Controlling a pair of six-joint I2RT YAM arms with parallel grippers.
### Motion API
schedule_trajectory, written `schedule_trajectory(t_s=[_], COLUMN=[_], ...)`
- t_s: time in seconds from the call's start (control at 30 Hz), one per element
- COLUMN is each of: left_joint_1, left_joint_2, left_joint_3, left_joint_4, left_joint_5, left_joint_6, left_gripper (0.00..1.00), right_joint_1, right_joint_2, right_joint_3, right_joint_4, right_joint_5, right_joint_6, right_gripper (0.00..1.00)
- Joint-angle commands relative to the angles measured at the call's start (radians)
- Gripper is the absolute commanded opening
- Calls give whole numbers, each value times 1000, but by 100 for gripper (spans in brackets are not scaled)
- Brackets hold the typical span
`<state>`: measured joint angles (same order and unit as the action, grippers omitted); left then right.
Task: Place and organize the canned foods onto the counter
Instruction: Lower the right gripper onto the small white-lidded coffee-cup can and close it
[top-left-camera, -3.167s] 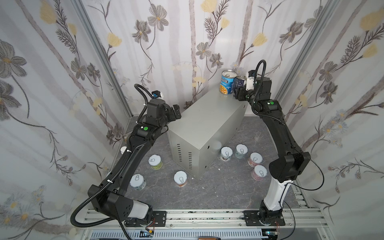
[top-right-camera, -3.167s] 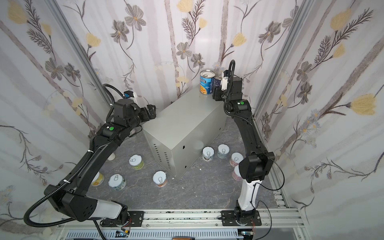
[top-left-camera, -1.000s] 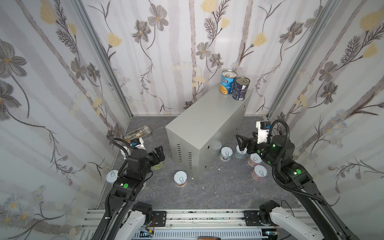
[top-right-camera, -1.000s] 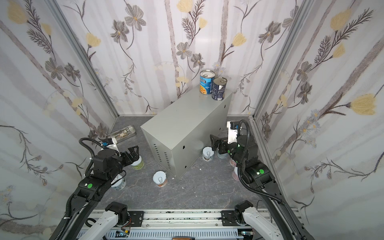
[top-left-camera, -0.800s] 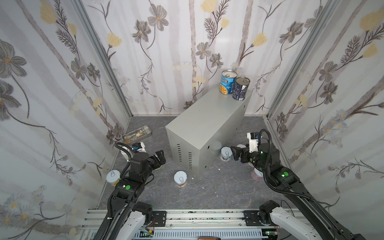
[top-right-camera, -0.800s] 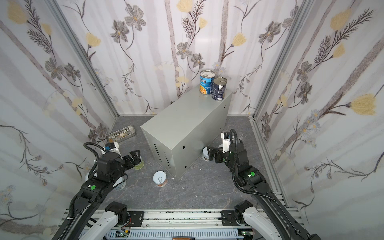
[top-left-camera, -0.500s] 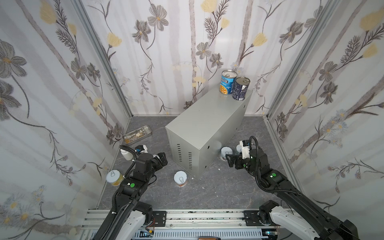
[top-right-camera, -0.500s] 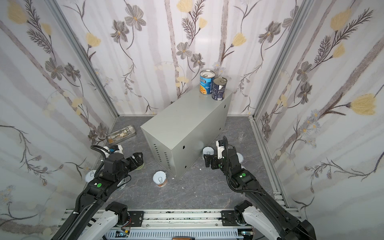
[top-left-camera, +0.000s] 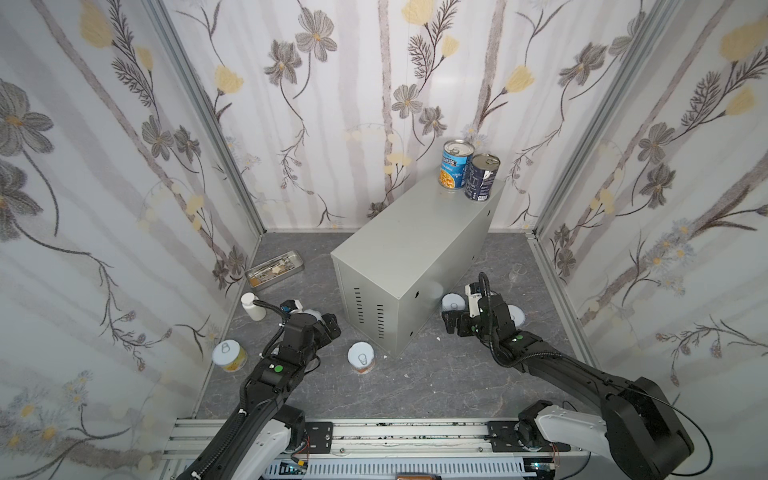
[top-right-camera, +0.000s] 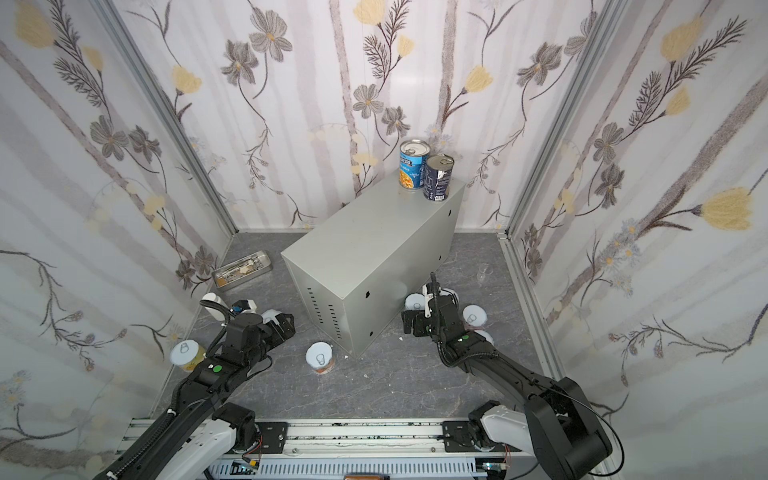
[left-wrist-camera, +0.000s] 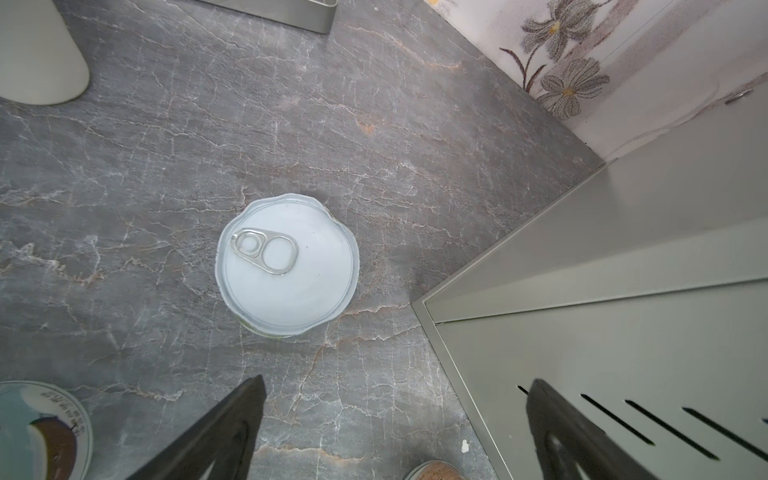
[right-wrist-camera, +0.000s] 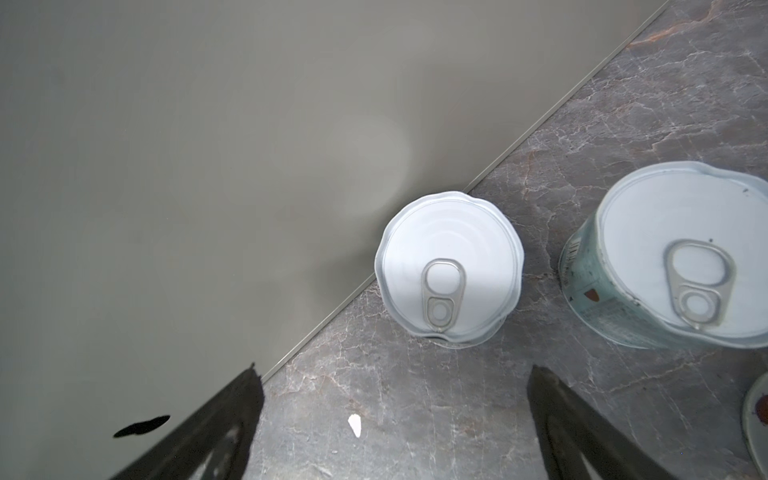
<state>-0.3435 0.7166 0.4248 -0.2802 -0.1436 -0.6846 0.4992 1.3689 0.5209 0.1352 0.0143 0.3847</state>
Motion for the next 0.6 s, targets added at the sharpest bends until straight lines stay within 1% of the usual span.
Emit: schedule_trajectory(t_s=[0.0, 0.23, 0.57], left_joint_1=[-2, -2, -2], left_joint_2=[13, 63, 157], left_joint_3=[-17, -40, -28], left_joint_4=[73, 143, 213], left_joint_5=[-27, -22, -19], left_joint_6=[-13, -11, 21], left_gripper=[100, 100, 100], right_joint_1=[-7, -33, -34], right_joint_2=[53, 142, 243], right_joint_3=[20, 6, 9], right_joint_4=[93, 183, 277], right_joint_5=[22, 24, 59], right_joint_6=[2, -5, -1], right_gripper=[100, 100, 100])
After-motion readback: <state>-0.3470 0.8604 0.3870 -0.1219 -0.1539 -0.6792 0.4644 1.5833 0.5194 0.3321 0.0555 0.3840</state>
